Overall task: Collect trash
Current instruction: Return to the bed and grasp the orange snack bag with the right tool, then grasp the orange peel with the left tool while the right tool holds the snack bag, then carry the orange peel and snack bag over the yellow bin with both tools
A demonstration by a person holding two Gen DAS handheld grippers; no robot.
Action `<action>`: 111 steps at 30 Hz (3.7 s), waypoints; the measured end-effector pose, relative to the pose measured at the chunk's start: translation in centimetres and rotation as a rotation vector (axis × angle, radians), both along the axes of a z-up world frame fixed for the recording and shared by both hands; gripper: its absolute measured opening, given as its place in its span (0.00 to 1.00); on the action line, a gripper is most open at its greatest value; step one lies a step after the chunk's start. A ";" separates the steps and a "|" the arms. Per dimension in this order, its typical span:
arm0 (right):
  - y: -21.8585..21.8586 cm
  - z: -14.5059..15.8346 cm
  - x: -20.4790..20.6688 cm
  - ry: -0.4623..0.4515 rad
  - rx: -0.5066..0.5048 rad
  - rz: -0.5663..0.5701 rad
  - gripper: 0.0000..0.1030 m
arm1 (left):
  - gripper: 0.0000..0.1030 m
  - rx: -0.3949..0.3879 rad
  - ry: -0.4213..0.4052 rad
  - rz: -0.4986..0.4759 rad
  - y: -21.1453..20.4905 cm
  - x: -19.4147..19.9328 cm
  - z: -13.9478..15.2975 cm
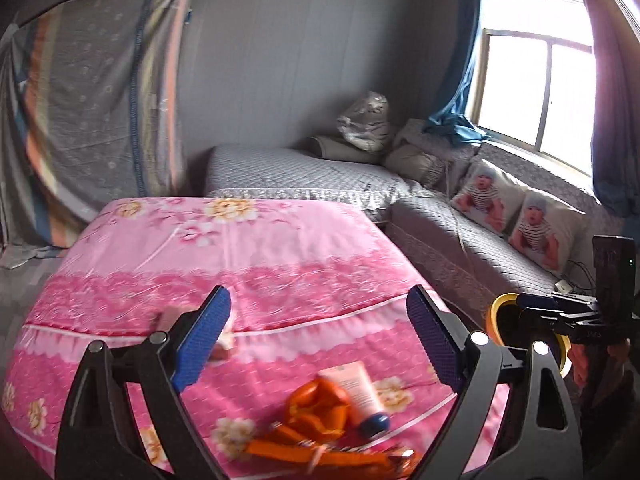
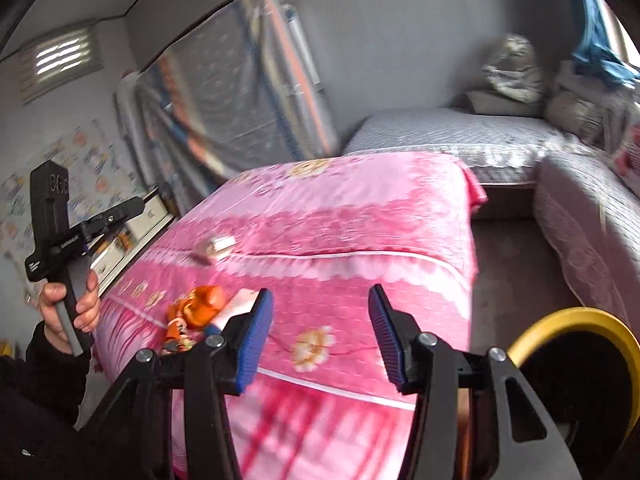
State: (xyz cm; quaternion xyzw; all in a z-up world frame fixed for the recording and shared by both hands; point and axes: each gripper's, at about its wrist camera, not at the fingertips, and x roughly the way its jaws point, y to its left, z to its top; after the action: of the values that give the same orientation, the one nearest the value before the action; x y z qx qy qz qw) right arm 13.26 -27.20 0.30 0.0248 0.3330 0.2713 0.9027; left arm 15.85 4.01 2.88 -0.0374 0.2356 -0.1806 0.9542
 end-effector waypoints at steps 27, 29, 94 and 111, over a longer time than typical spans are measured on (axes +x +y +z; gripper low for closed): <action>21.4 -8.4 0.2 0.323 -0.452 0.497 0.43 | 0.86 -0.110 0.097 0.093 10.4 -5.4 -5.9; 21.4 -8.7 0.2 0.327 -0.441 0.497 0.35 | 0.86 -0.094 0.100 0.095 10.2 -5.4 -5.9; 1.6 -2.3 -1.9 0.251 0.144 0.123 0.31 | 0.25 0.042 0.348 -0.143 -1.6 1.9 -8.7; -2.5 -0.4 -2.0 0.198 0.245 -0.014 0.31 | 0.25 0.094 0.140 -0.117 -5.5 -1.1 -1.8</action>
State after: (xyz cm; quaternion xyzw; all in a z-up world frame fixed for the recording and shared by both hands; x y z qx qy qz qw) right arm 11.22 -29.66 -0.09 0.1635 0.3848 0.3000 0.8574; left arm 14.71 -1.52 1.10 0.0086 0.3116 -0.2215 0.9240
